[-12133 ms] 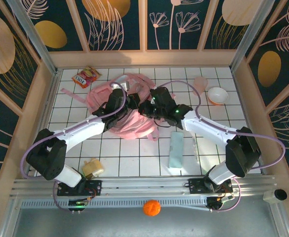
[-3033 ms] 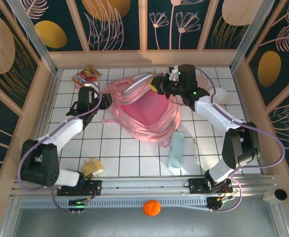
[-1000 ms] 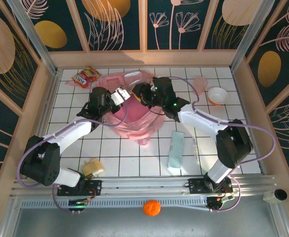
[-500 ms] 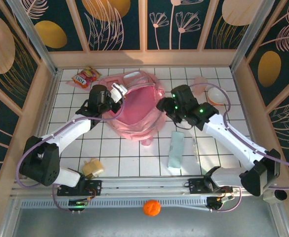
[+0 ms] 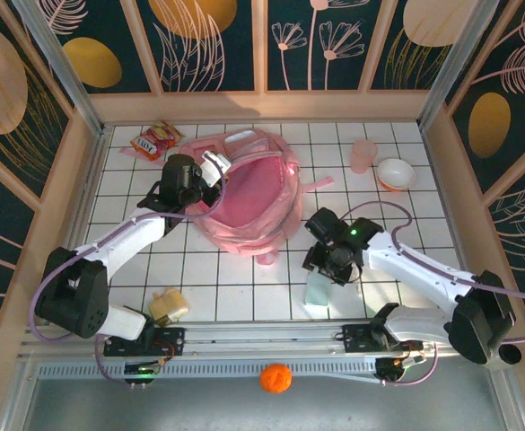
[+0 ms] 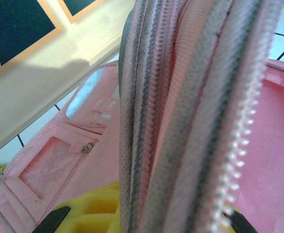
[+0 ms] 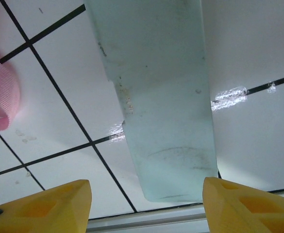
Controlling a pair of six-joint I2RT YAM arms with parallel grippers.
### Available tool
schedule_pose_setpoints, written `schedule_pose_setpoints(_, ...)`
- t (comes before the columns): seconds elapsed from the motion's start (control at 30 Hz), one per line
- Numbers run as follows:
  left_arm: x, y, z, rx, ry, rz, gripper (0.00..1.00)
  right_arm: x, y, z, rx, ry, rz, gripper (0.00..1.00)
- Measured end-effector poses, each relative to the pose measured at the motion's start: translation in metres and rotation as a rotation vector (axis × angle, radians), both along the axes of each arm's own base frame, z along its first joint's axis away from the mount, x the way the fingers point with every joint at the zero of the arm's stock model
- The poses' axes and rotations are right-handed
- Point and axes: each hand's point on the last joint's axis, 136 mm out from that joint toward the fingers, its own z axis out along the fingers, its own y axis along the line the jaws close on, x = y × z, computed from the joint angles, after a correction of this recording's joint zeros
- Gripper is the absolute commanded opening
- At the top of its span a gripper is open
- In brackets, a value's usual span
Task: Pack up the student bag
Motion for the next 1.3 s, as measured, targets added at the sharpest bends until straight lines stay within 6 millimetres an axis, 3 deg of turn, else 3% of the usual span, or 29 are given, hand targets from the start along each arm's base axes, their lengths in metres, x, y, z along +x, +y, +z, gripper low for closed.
schedule_pose_setpoints(0.27, 0.001, 0.001, 0.0, -0.012, 0.008, 0.015, 0.0, -0.001, -0.002, -0.026, -0.087, 0.075, 0.059, 0.64)
schedule_pose_setpoints(0.4, 0.001, 0.002, 0.0, -0.015, 0.008, 0.024, 0.0, 0.005, -0.002, -0.032, -0.092, 0.075, 0.085, 0.72)
schedule_pose_setpoints(0.67, 0.002, 0.002, 0.002, -0.028, 0.01, 0.03, 0.0, 0.014, 0.0, -0.033, -0.078, 0.049, 0.109, 0.78)
schedule_pose_setpoints(0.87, 0.001, 0.001, 0.002, -0.039, 0.016, 0.028, 0.0, 0.019, -0.008, -0.034, -0.102, 0.035, 0.122, 0.9)
schedule_pose_setpoints(1.3, -0.002, -0.002, 0.003, -0.058, 0.03, 0.018, 0.0, 0.017, -0.016, -0.053, -0.168, 0.098, 0.182, 0.9)
